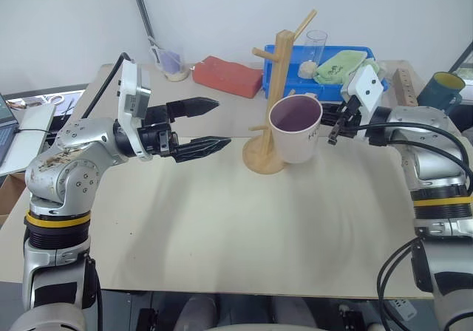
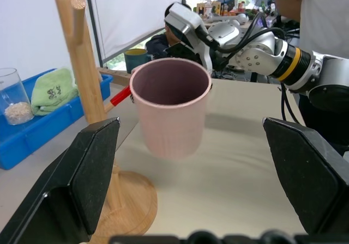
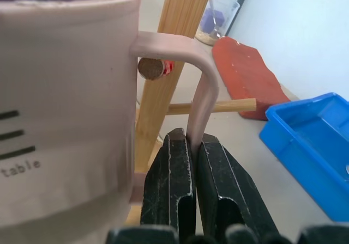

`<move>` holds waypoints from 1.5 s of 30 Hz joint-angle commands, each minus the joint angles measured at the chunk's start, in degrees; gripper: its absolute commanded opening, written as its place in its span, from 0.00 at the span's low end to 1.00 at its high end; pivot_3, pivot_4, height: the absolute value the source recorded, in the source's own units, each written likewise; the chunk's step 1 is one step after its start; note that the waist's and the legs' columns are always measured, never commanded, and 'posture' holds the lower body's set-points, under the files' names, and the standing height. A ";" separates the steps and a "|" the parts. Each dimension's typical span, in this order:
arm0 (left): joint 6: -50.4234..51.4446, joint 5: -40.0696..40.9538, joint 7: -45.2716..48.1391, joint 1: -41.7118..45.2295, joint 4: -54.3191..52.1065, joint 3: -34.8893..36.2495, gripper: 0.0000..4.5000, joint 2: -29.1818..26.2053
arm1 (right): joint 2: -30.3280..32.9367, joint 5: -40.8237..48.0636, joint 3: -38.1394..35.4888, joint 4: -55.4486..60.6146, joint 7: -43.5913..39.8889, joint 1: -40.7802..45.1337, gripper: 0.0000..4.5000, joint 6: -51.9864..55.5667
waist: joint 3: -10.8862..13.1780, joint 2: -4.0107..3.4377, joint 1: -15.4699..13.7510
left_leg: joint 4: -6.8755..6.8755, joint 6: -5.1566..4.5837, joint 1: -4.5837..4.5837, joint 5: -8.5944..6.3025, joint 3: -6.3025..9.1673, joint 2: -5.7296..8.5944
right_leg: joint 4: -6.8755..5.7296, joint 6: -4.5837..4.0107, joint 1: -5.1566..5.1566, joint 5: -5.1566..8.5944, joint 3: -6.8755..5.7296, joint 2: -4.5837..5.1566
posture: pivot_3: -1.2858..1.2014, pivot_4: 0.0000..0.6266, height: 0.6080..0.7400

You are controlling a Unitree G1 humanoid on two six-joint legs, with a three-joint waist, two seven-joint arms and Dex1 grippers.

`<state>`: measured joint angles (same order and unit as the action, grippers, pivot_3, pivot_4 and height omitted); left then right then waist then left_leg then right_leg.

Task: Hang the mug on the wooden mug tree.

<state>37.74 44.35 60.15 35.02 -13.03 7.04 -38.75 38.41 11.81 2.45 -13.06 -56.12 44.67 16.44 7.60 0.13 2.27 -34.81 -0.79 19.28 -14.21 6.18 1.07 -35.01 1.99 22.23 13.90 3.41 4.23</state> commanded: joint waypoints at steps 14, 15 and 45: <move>-0.39 0.48 -0.50 0.68 -1.74 0.72 1.00 -0.65 | -1.71 -4.10 2.06 -3.41 0.92 4.25 0.01 -1.53 | 0.00 -0.01 0.11 | 0.00 0.01 0.00 0.01 0.00 0.00 | -0.01 -0.03 0.00 -0.02 -0.01 0.01 | 0.52 0.24 1.00; -0.39 0.50 -0.47 0.68 -1.74 0.72 1.00 -0.67 | -1.77 -4.06 1.97 -3.36 0.85 4.25 0.01 -1.49 | 0.00 -0.01 0.11 | 0.00 0.01 0.00 0.01 0.00 0.00 | 0.00 -0.03 0.00 -0.02 -0.01 0.01 | 0.52 0.24 1.00; -1.96 -2.98 2.90 3.29 4.64 0.70 1.00 -2.67 | 16.63 12.77 -14.64 23.86 -6.10 -10.44 1.00 19.06 | 0.01 0.01 -0.10 | -0.01 0.01 0.03 0.00 0.00 0.01 | 0.01 0.39 0.00 0.23 -0.01 0.02 | 0.52 0.24 1.00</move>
<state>37.23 42.03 63.35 36.77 -8.53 6.42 -40.28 53.38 21.81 -8.06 6.96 -61.93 33.98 33.39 7.61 0.14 2.18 -34.82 -0.78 19.31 -14.21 6.19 1.07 -35.00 2.39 22.23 14.14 3.40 4.25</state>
